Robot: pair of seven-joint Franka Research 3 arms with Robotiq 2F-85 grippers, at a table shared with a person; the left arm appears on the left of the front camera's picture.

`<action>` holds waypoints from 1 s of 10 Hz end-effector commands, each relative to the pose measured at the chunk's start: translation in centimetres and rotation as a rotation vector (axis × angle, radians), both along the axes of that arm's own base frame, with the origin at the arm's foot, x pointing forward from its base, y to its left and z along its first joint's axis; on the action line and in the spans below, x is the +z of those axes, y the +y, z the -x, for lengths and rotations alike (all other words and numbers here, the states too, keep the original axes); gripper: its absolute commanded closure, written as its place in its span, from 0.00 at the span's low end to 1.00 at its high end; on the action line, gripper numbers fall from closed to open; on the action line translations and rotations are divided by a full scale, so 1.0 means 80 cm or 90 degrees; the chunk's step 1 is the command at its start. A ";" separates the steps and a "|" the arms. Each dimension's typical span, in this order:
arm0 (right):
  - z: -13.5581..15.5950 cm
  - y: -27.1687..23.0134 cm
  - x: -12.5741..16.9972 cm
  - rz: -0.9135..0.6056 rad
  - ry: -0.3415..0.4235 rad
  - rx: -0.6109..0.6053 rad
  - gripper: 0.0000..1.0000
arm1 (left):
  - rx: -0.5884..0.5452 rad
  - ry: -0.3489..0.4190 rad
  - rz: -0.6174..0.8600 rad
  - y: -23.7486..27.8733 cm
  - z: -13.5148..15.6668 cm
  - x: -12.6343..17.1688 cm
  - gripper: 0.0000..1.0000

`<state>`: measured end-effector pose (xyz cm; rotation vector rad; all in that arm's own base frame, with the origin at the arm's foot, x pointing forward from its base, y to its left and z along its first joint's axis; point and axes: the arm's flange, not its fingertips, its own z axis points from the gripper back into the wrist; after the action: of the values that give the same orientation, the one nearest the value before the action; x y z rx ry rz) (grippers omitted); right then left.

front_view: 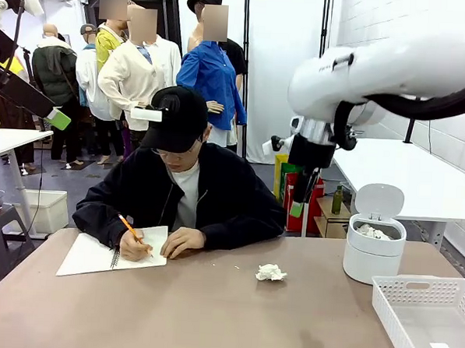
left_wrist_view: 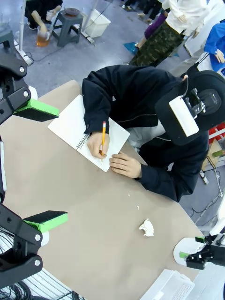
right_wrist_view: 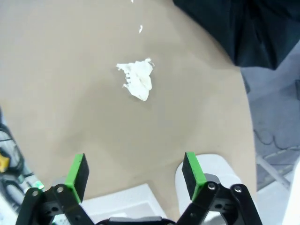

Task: Sort the paper based on its condition.
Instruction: If a person hands you a paper, place it in the Organizing basket , and if it's crumpled, put it in the Trash can.

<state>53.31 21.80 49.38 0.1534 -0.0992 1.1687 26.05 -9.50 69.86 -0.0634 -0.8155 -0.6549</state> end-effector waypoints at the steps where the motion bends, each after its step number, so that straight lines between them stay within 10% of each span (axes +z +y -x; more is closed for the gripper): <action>1: 0.013 -0.003 -0.026 0.014 -0.046 0.029 0.00 | 0.001 0.000 0.000 0.001 0.000 0.000 0.00; 10: -0.008 0.047 -0.145 0.008 -0.036 0.102 0.00 | 0.001 0.000 0.000 0.001 0.000 0.000 0.00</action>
<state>53.65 25.98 38.33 0.1383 -0.1195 1.2991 26.05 -9.50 69.86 -0.0634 -0.8155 -0.6549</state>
